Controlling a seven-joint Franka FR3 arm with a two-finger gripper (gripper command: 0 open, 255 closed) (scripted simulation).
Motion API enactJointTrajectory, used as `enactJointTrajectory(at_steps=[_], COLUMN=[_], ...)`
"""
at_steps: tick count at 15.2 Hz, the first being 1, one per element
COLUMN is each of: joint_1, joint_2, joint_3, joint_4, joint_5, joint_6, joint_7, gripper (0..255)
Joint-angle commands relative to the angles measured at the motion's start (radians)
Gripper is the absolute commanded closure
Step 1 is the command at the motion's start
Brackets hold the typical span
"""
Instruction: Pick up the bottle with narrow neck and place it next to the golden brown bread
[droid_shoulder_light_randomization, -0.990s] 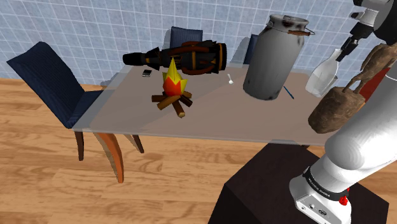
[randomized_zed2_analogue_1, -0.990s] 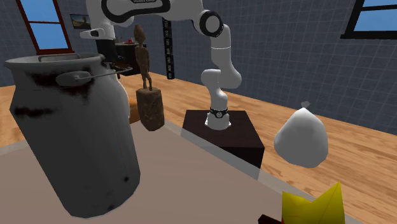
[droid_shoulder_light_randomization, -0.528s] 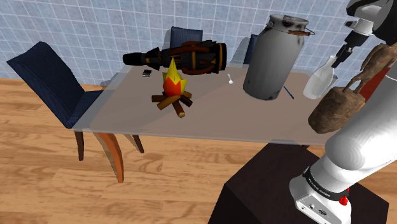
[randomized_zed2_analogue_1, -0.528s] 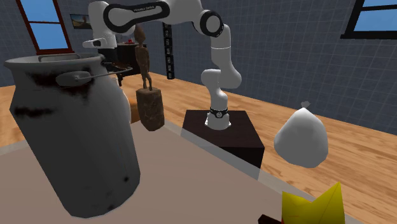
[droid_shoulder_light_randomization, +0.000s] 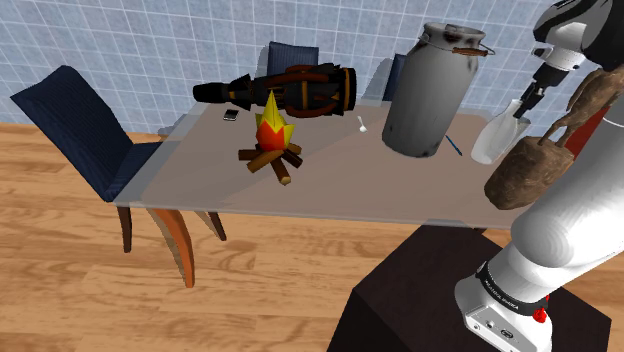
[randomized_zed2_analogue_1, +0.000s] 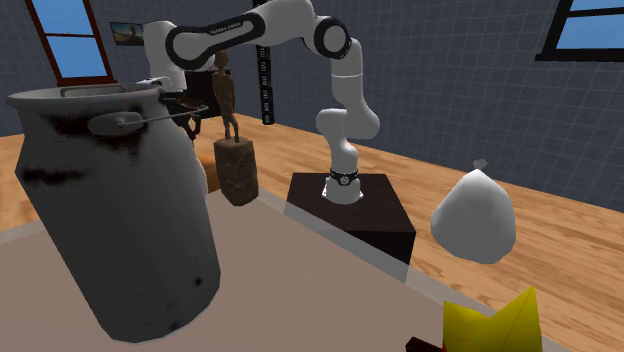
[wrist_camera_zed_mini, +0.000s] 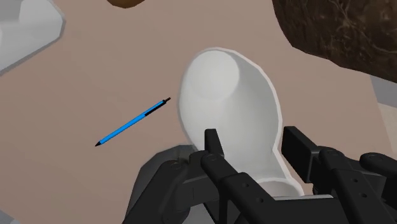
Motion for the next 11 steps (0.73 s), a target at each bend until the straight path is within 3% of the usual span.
enactJointTrajectory(at_steps=[1,11], joint_1=[0.0,-0.007], joint_2=[0.004,0.036], joint_3=[0.002,0.011], joint_4=[-0.022,-0.084], joint_5=[0.006,0.04], joint_6=[0.025,0.104], joint_7=[-0.006,-0.036], gripper=[255,255])
